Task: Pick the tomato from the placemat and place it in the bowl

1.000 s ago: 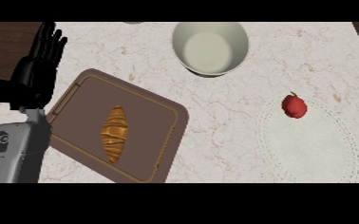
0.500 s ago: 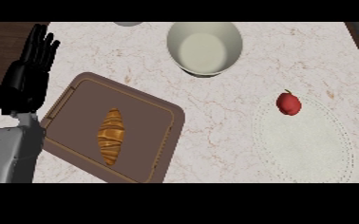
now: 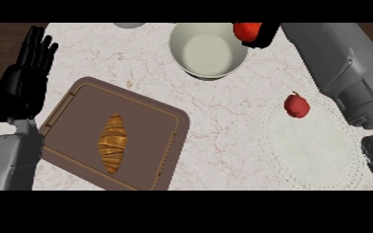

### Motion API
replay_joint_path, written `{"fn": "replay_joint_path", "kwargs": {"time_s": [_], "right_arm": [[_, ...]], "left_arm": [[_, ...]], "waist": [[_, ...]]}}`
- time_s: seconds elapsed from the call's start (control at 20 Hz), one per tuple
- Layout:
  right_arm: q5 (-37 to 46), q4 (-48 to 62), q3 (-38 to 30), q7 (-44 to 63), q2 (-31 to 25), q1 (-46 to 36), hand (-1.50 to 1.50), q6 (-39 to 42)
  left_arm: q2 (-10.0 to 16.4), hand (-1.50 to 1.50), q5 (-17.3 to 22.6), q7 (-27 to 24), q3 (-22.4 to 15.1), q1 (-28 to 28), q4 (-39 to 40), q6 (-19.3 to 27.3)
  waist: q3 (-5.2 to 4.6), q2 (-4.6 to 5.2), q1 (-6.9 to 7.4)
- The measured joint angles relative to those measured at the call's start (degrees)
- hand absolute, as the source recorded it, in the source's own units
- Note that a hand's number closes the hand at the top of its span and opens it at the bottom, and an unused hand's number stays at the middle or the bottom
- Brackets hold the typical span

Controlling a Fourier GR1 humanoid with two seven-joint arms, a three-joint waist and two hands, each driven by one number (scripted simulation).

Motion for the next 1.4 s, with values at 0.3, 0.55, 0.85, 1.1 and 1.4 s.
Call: {"fn": "replay_joint_path", "kwargs": {"time_s": [0.3,0.55,0.85,1.1,1.4], "right_arm": [[0.9,2.5,0.2,5.7,4.1,2.2,-1.50,-4.7],[-1.7,4.8,-2.6,8.7,6.2,3.1,-1.50,-2.8],[-8.6,5.0,-9.4,7.7,7.7,4.9,-1.50,-1.8],[-14.7,3.8,-15.7,7.9,5.9,5.4,-1.50,-4.3],[-19.6,3.8,-21.1,10.3,-0.9,6.1,-1.50,-3.7]], "left_arm": [[0.3,0.00,0.3,-0.8,0.5,0.5,0.3,-0.8],[-0.2,0.00,-0.1,-0.8,0.0,0.1,0.3,-0.4],[-0.4,0.00,-0.3,0.0,-0.4,-0.8,-0.2,-0.2],[-0.7,0.00,-0.5,-0.2,-0.6,-0.6,-0.5,-0.1],[-0.6,0.00,-0.3,0.2,-0.6,-0.8,-1.4,-0.2]], "waist": [[0.00,0.31,0.44],[0.02,0.47,0.69],[0.08,0.68,1.02],[0.09,0.89,1.35],[0.13,1.37,2.06]]}}
